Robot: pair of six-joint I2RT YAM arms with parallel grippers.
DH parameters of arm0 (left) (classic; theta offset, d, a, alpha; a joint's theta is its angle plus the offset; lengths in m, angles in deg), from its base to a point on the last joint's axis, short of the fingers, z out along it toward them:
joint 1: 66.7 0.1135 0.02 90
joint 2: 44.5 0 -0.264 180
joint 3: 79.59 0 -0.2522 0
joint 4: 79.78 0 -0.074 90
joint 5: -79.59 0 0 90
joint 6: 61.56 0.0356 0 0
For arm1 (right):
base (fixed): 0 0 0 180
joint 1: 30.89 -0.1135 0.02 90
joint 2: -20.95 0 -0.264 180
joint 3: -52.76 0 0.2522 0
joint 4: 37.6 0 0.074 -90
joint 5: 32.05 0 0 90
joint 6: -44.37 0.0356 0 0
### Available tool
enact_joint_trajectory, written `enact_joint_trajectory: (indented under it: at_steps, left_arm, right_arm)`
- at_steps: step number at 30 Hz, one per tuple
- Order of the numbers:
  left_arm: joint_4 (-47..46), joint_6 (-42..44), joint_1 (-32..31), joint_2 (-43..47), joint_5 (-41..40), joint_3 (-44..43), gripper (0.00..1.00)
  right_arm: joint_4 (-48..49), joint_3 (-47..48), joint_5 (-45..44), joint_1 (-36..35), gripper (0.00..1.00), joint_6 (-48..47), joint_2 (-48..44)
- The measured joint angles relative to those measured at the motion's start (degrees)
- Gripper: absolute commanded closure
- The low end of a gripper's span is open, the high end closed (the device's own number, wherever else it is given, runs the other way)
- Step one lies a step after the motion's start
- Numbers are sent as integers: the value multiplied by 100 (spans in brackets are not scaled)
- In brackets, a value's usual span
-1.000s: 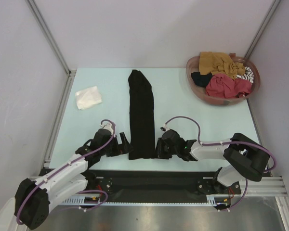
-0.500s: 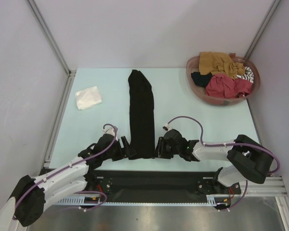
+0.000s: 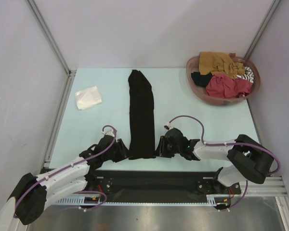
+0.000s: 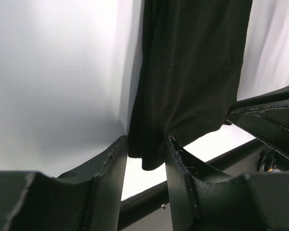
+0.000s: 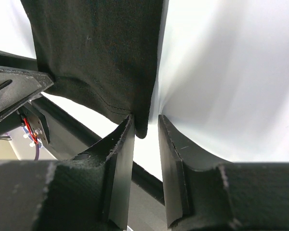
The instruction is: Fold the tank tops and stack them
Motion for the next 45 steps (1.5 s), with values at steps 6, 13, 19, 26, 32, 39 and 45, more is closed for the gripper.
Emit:
enact_joint_trajectory:
  at_steps: [6,13,19,26,32,39,45]
  left_arm:
    - [-76,-33,-28,-74,70,-11,55]
    - [144,-24,-98,-52,-68,-28,87]
    - [-155,-37,-111,-369,70,-9,100]
    - [-385,-26,-168,-555,133,-28,100]
    - [15,68,-323,-496,96,-205,99]
    - [643,68,-380,-173,160,-258,100]
    - [1298,70,-400,203,229,-345,100]
  right_arm:
    - [4,-2,7,4,68,-4,2]
    - [20,-2,42,11,68,-4,11]
    - [55,-2,52,-13,68,-4,26]
    - [85,-7,98,-72,100,0,122]
    - [-160,-48,-50,-243,100,37,-59]
    - [-935,-50,-393,-503,100,35,-861]
    - [-1467,28,-546,-509,100,-35,-1276]
